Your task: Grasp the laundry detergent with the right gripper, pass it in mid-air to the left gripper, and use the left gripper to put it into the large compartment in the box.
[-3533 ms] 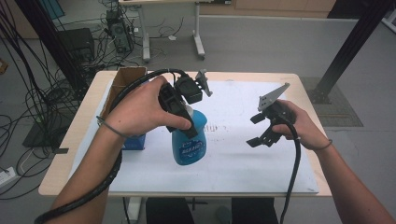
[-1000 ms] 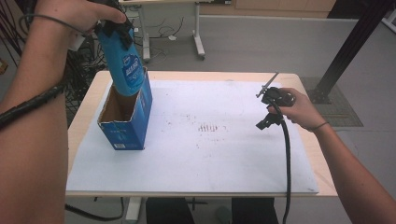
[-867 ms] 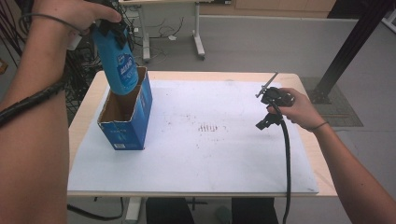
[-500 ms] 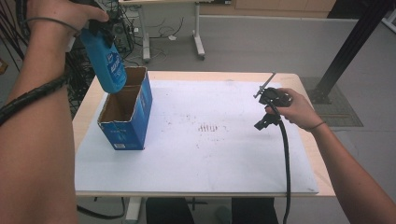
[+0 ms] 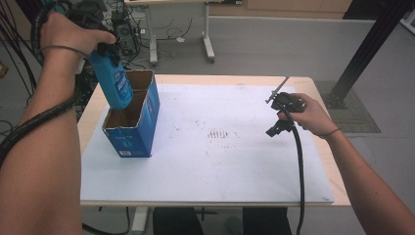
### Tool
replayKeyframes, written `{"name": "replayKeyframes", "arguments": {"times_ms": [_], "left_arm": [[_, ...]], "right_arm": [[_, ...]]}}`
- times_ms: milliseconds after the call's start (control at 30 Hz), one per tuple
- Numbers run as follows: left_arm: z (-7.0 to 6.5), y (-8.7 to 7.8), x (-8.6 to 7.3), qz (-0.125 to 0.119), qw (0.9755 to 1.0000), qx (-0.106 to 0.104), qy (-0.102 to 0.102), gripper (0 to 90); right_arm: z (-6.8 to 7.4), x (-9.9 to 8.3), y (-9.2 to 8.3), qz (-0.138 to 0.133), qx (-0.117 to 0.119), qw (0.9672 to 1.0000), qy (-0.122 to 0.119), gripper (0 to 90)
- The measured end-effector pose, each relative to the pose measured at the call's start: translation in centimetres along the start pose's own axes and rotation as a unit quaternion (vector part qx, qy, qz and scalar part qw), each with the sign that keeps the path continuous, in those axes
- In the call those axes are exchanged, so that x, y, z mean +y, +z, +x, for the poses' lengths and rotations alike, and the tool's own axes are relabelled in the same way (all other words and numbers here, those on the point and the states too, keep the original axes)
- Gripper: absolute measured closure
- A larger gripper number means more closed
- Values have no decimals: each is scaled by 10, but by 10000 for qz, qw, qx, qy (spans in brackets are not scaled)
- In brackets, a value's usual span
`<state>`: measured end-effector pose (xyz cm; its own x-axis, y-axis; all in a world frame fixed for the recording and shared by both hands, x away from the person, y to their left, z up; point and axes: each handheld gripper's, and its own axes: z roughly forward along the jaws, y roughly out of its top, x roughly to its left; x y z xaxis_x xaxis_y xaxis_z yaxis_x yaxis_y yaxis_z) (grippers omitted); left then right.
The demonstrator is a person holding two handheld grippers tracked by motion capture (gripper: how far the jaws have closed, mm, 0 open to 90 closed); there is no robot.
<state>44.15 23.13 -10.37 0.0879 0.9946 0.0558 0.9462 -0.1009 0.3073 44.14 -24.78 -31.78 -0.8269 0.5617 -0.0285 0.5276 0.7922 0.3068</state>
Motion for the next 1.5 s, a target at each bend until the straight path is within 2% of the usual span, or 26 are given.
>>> {"name": "replayKeyframes", "arguments": {"times_ms": [167, 933, 1267, 1500], "left_arm": [[-2, 20, -6, 92, 10000, 14, 30, 378], [-5, 83, -27, -5, 9999, 23, -103, 378], [-8, 111, -37, 135, 9998, -36, -151, 378], [-14, 125, -42, 178, 9998, 9, -114, 378]], "right_arm": [[1, 1, 0, -8, -13, 10000, -25, 66], [0, -3, 5, -32, 42, 10000, 18, 67], [-1, -5, 6, -44, 73, 10000, 47, 67], [0, -5, 5, -55, 79, 9999, 30, 67]]}}
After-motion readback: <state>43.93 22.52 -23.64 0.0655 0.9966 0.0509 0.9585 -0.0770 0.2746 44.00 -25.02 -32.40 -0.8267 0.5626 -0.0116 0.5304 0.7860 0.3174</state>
